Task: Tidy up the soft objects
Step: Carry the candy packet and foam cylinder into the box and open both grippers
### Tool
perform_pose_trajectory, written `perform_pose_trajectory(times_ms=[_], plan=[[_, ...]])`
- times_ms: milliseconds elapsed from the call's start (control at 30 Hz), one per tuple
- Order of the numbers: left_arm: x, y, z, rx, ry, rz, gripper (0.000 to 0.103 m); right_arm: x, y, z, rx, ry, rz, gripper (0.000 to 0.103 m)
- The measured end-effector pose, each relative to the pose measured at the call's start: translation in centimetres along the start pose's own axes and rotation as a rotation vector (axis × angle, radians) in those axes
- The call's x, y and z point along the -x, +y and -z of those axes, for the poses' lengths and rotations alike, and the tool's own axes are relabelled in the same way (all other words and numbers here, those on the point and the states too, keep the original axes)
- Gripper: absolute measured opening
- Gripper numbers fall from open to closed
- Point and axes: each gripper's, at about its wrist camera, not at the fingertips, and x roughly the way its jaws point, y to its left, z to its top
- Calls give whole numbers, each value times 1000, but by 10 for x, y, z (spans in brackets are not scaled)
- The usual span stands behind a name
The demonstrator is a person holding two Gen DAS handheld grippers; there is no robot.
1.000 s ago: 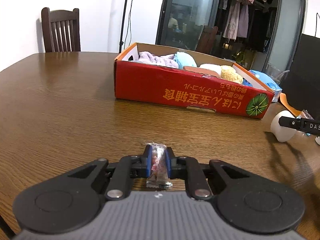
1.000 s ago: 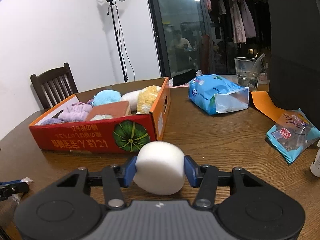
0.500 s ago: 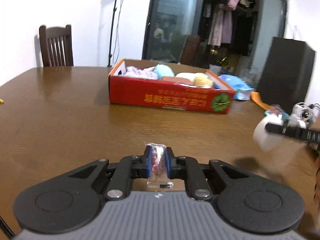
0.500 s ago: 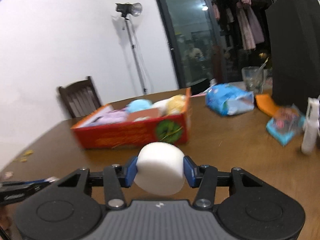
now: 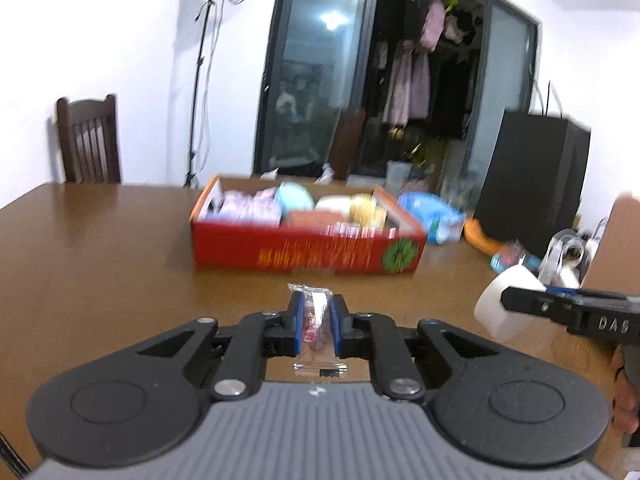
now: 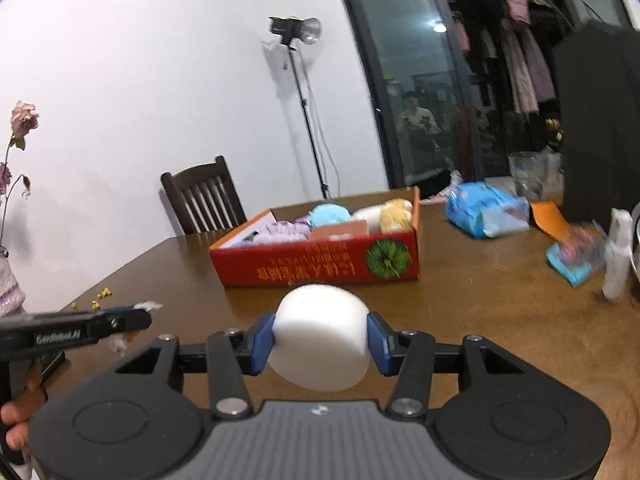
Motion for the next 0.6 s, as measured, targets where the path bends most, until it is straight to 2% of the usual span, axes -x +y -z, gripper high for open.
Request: perform_pose_trajectory(times_ms=[133, 300, 400, 467, 567, 600], plan=[[-49, 15, -55, -35, -23, 28, 14, -29, -5, -47, 57, -48, -32, 49], [-154, 36, -111, -67, 36, -32, 14, -115, -26, -104, 92, -24, 29, 49], [-213, 52, -122, -38, 122, -68, 14, -176, -36, -121, 111, 35, 81, 49], [-245, 59, -121, -16, 171, -66, 14, -212, -40, -125, 128, 76, 121, 50], [-273, 62, -114, -31, 213, -66, 16, -259, -47, -124, 138, 173, 138, 55], [-277, 64, -110, -33, 220, -64, 21, -271, -49, -122, 143, 189, 154, 59]])
